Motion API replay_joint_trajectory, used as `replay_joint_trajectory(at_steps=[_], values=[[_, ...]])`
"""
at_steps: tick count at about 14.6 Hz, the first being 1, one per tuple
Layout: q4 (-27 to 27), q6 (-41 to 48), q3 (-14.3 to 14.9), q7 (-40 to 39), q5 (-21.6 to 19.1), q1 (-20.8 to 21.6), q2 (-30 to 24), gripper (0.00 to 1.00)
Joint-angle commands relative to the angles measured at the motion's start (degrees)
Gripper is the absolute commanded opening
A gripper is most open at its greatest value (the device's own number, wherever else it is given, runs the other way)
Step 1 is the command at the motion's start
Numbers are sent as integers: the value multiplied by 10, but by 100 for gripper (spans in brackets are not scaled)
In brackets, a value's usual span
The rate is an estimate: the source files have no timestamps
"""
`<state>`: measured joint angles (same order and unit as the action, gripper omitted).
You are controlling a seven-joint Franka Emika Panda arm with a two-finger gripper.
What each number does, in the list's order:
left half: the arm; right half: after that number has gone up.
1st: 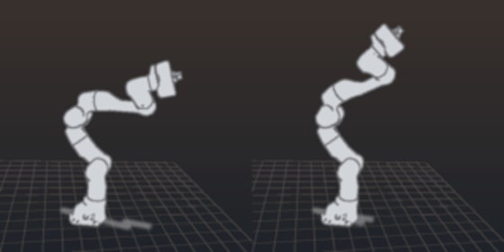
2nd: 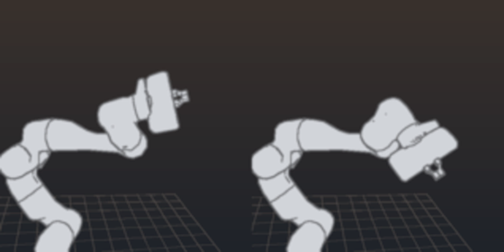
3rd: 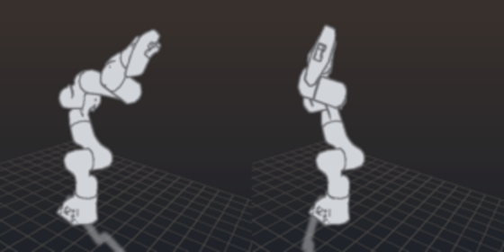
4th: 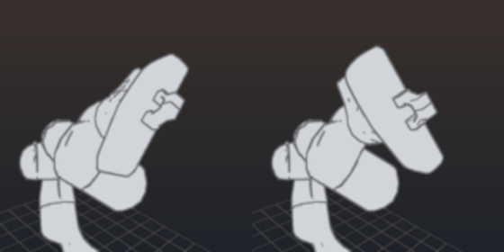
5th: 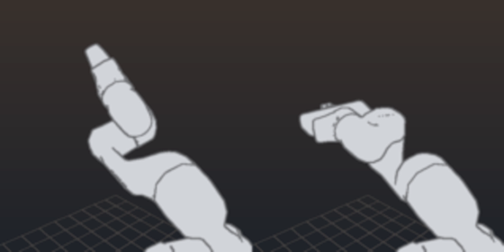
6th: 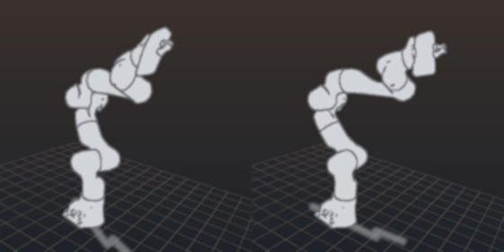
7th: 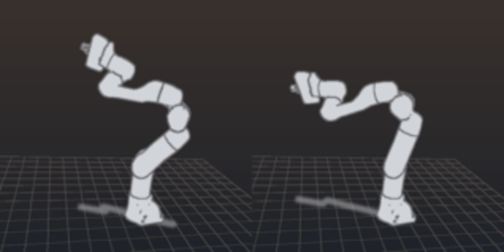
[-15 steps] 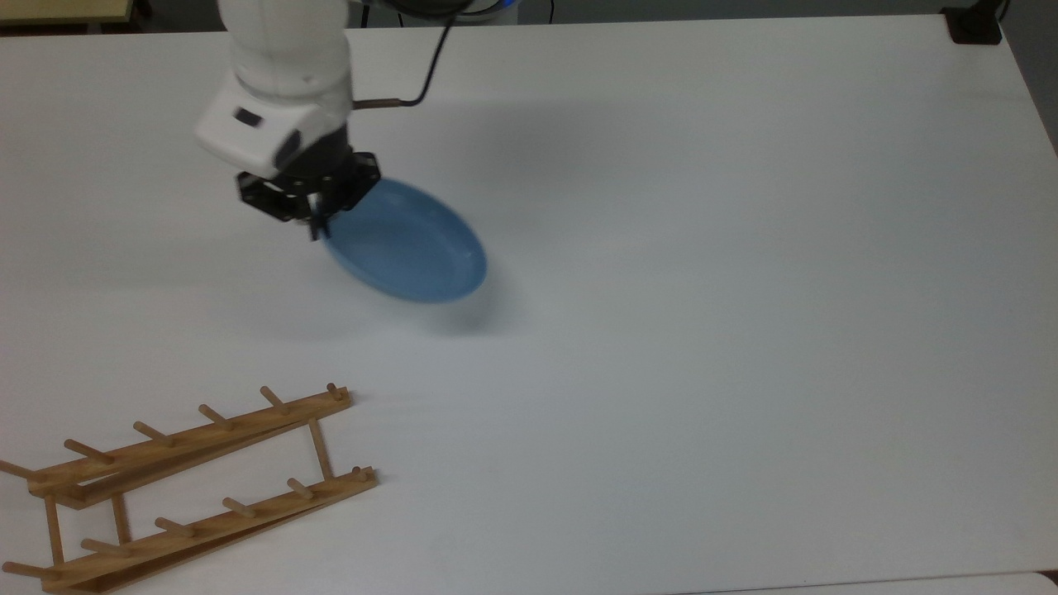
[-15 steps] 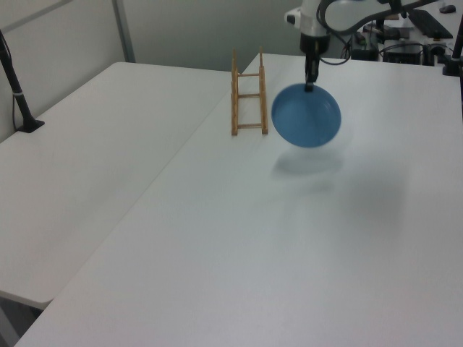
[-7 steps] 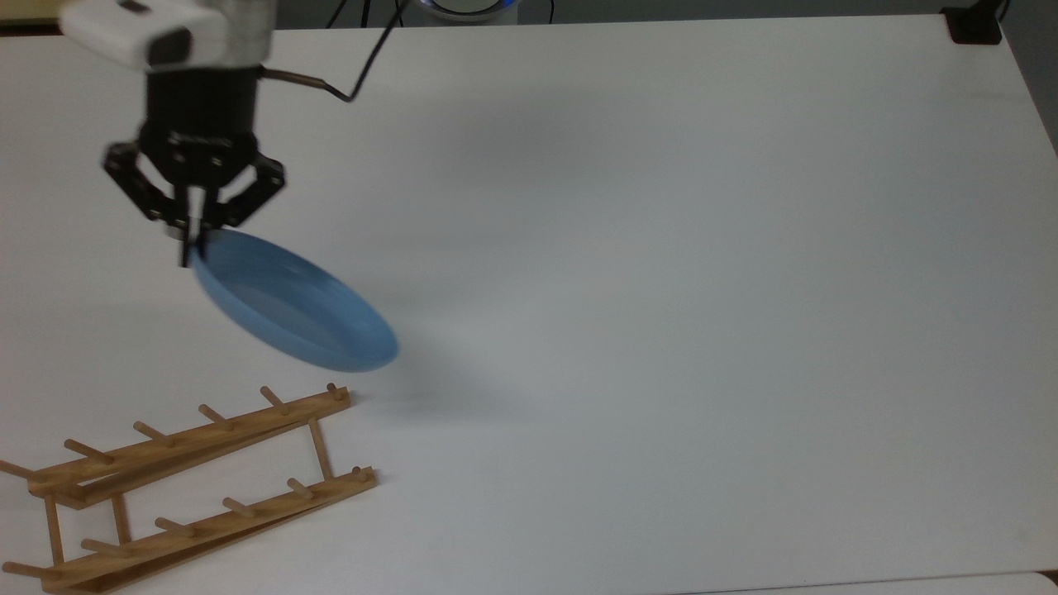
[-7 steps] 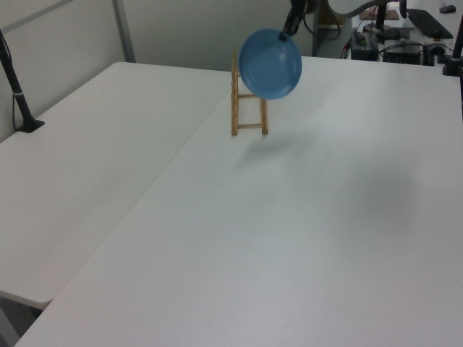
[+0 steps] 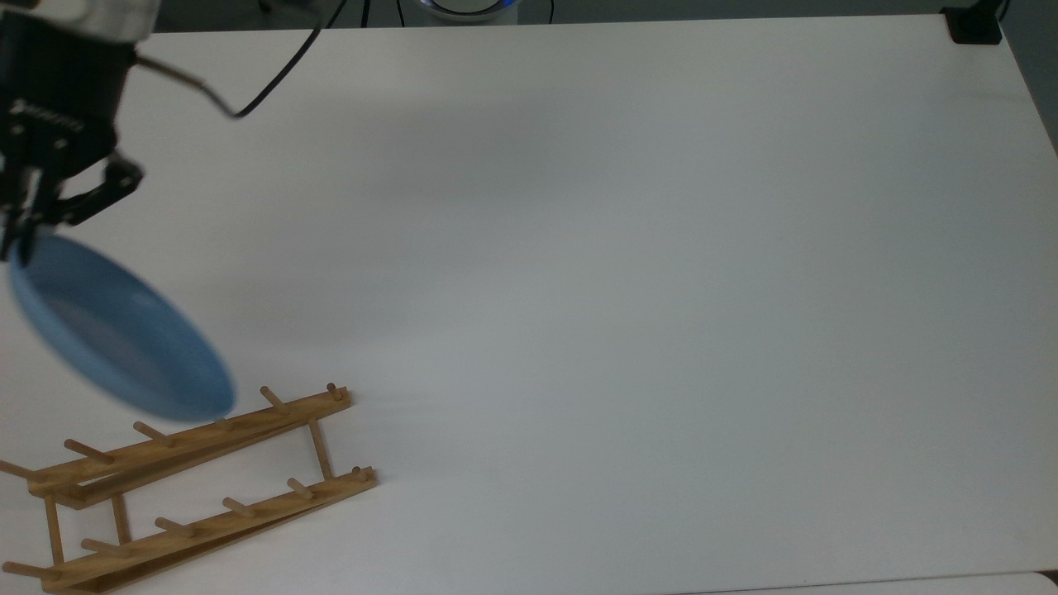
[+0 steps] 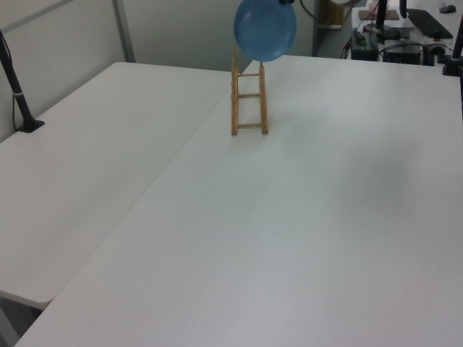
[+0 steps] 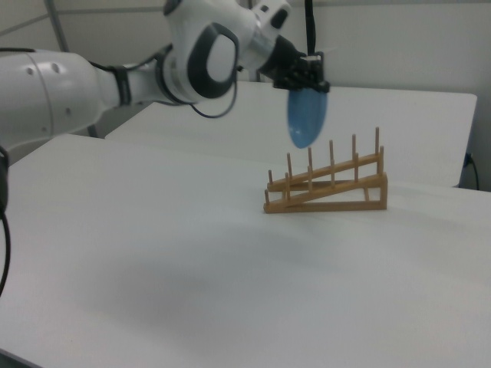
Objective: Place plate in plate rack
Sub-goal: 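Lift the plate by its rim, tilting it upright, then carry the upright plate over the wooden rack's pegs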
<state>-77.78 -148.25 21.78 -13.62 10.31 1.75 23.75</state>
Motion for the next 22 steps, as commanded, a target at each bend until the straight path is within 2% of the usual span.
replay_joint_trajectory(at_steps=[1, 4, 6, 11, 14, 19, 22], values=[[43, -28, 50, 97, 26, 13, 53, 0], [43, -27, 55, 182, 104, 15, 57, 0], [43, -27, 66, 221, 126, 18, 66, 0], [44, -14, 127, 237, 128, 58, 81, 0], [59, -14, 139, 237, 130, 62, 112, 0], [67, -13, 149, 238, 130, 75, 133, 0], [95, -13, 162, 252, 130, 75, 161, 0]])
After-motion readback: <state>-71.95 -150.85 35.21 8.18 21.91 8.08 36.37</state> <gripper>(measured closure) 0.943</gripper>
